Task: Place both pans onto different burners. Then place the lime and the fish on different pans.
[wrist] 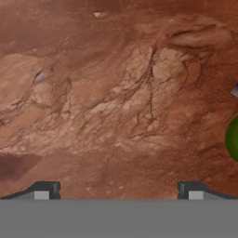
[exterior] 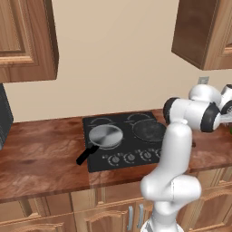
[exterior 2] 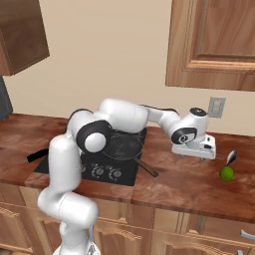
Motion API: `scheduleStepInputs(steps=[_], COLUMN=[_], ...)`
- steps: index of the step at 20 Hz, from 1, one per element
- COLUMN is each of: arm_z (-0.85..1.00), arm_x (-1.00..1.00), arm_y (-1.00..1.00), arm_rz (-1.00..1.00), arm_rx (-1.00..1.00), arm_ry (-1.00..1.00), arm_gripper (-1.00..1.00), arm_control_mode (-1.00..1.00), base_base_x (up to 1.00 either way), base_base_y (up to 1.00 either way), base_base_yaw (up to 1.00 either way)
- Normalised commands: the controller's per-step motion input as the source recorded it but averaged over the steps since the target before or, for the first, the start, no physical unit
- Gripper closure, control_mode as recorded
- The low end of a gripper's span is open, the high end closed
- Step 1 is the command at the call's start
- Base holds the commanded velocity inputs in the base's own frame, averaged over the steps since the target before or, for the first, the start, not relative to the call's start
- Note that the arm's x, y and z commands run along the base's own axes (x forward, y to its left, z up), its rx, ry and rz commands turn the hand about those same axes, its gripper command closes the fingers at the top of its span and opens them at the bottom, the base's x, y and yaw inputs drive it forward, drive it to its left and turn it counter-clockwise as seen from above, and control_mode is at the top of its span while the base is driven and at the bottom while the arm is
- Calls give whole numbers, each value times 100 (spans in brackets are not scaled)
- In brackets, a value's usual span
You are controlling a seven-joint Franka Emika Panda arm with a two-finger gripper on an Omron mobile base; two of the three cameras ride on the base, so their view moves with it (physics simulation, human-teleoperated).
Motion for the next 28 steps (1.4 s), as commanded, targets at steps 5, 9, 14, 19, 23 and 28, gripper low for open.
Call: scheduleStepInputs(steps=[5,9,14,19,23,28], arm_z=[0,0,0,0,0,-6], arm_x=[14,3,0,0,0,0], arm_y=[-45,-54,-45,-24,-13,-14], arm_rz=[-12,0,0,0,0,0], arm_rx=[0,0,0,0,0,0], arm_ry=[0,0,0,0,0,0], arm_gripper=[-100,-100,-100,-100,-100,-100], arm_control_mode=[-100,-100,-100,-100,-100,-100], base_base_x=[0,0,0,0,0,0], base_base_y=[0,0,0,0,0,0], base_base_yaw=[0,0,0,0,0,0])
